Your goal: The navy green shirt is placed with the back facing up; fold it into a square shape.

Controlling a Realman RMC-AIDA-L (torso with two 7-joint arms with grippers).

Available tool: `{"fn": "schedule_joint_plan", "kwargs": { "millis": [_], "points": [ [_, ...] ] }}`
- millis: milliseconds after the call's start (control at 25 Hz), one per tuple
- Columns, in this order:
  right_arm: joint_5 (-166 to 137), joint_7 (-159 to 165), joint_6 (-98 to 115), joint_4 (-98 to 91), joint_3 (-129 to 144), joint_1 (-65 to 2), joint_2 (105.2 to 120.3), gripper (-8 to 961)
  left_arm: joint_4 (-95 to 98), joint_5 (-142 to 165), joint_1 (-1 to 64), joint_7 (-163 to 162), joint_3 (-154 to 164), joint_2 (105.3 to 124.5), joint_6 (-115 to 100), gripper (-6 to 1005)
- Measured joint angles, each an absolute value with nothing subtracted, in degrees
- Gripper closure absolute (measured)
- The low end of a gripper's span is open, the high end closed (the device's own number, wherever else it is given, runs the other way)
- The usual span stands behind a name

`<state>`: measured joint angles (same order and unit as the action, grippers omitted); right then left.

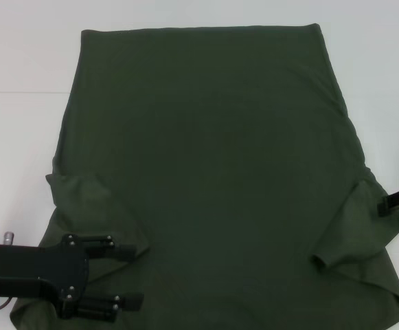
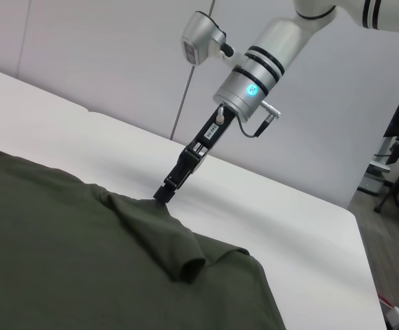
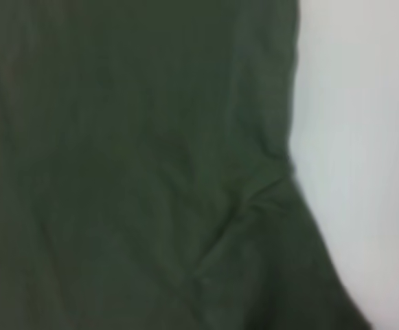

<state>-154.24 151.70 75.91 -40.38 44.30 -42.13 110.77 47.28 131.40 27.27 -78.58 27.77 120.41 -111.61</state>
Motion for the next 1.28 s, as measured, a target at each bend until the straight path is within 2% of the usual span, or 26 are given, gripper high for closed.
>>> {"fn": "schedule_joint_plan", "kwargs": {
  "millis": [320, 640, 1280],
  "points": [
    [-154.7, 151.2, 75.7, -40.6, 44.3, -41.3, 109.91, 250, 47.3, 131.4, 27.3, -78.7, 27.8, 120.41, -111.6, 158],
    [-156.0, 149.9, 74.8, -40.8, 44.4, -41.6, 110.44, 249, 47.3, 131.4, 27.4, -79.1, 27.9, 120.41, -111.7, 157],
    [-156.0, 149.6, 74.3, -40.2, 44.4, -41.6, 110.51, 246, 47.3, 131.4, 27.5, -79.2, 27.9, 120.41, -111.7, 158]
  ]
}}
